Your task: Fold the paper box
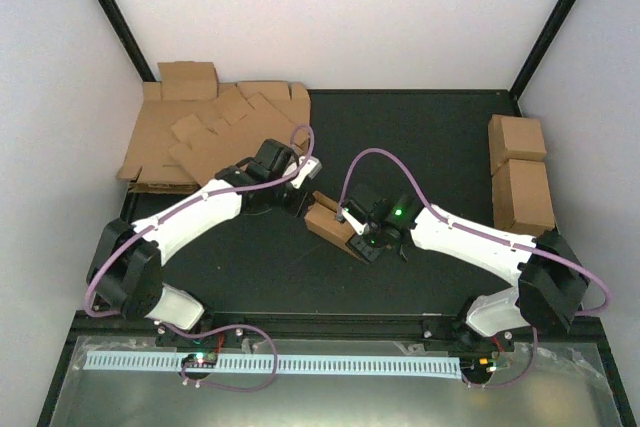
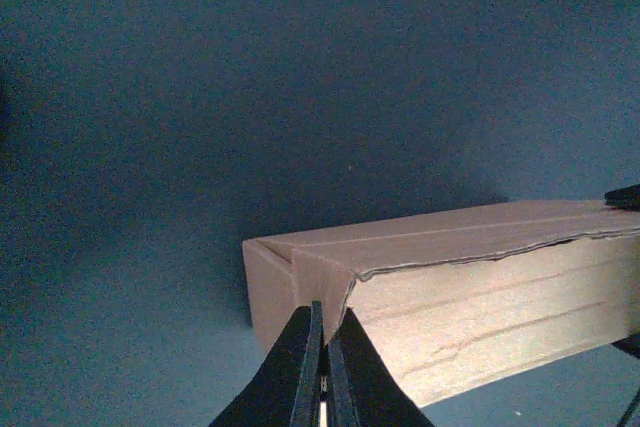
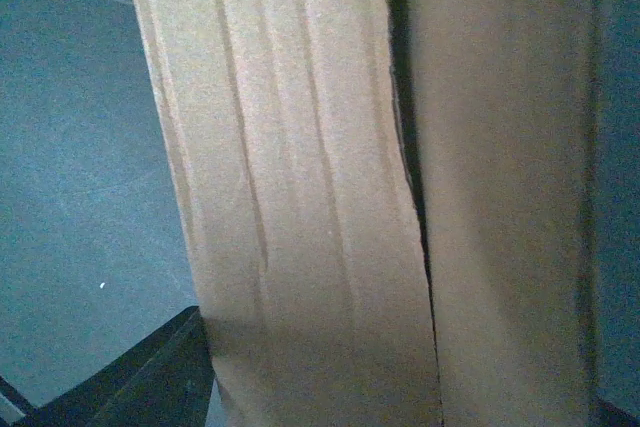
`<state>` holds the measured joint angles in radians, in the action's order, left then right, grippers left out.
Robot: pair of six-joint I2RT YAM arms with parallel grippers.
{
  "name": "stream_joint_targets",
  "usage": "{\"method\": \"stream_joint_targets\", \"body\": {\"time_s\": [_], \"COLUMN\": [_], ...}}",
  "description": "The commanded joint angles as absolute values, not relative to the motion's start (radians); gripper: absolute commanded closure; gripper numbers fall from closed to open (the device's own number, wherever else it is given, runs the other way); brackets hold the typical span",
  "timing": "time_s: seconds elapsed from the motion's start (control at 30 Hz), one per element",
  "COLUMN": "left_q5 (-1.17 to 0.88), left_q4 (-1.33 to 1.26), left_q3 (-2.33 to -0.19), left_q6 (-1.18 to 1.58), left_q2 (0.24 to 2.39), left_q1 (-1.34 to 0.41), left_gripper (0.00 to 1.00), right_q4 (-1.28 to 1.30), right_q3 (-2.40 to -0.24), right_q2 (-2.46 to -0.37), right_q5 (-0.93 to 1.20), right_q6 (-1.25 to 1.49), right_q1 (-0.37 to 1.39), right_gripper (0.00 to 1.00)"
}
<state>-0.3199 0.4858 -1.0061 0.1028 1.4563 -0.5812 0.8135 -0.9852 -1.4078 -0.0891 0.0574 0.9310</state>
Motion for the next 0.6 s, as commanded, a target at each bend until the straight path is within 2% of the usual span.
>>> {"method": "stream_joint_targets", "body": {"time_s": [0.0, 0.57], "left_q5": [-0.273, -0.230], "left_q4": [0.606, 0.601], "left_q3": [-1.102, -1.069], "left_q6": [0.155, 0.159], "left_q2": [1.466, 1.480], "left_q1": [-0.611, -0.651], "left_gripper": [0.98, 0.98], "right_q4": [0.809, 0.804], "right_q3": [-1.008, -1.026], "right_q2": [-1.413, -1.420], "right_q5": [-0.117, -0.156], "right_q6": [0.068, 0.108], "right_q1": [0.938, 0.937], "right_gripper": [0.40, 0.47]}}
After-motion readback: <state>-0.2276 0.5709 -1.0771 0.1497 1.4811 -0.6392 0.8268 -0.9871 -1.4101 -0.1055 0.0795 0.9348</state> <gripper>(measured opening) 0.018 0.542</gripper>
